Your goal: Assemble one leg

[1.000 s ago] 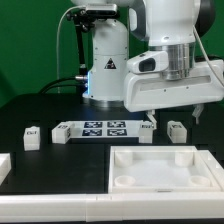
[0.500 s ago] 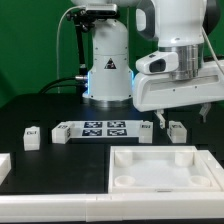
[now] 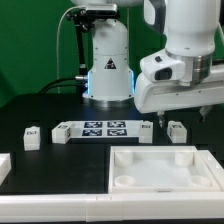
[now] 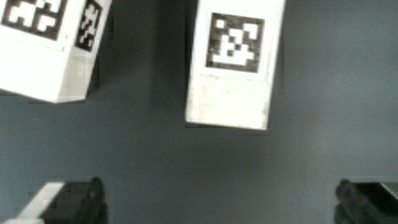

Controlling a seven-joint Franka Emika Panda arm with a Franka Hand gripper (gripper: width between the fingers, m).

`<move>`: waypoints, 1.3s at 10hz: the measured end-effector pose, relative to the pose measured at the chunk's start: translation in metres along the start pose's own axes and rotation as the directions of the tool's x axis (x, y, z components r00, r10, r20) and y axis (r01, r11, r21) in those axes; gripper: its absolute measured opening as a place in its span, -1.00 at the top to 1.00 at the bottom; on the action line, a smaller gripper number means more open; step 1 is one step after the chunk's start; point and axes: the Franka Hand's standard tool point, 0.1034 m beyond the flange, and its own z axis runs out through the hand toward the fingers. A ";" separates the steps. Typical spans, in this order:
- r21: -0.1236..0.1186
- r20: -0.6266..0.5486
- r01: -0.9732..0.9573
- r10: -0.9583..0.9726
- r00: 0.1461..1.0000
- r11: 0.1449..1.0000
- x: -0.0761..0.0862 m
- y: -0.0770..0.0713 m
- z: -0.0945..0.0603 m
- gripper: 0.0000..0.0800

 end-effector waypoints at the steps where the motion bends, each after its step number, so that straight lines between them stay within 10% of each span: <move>1: 0.002 0.111 0.001 -0.001 0.994 1.000 -0.003 -0.002 0.003 -0.62; 5: 0.007 0.415 -0.007 0.003 0.910 1.000 -0.014 -0.003 0.019 -0.62; 13: -0.004 0.396 -0.007 0.008 0.918 1.000 -0.025 -0.007 0.051 -0.62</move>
Offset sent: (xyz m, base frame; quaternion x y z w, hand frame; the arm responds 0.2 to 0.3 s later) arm -0.0091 -0.0079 -0.0118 -0.0183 -0.1627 0.0326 0.9860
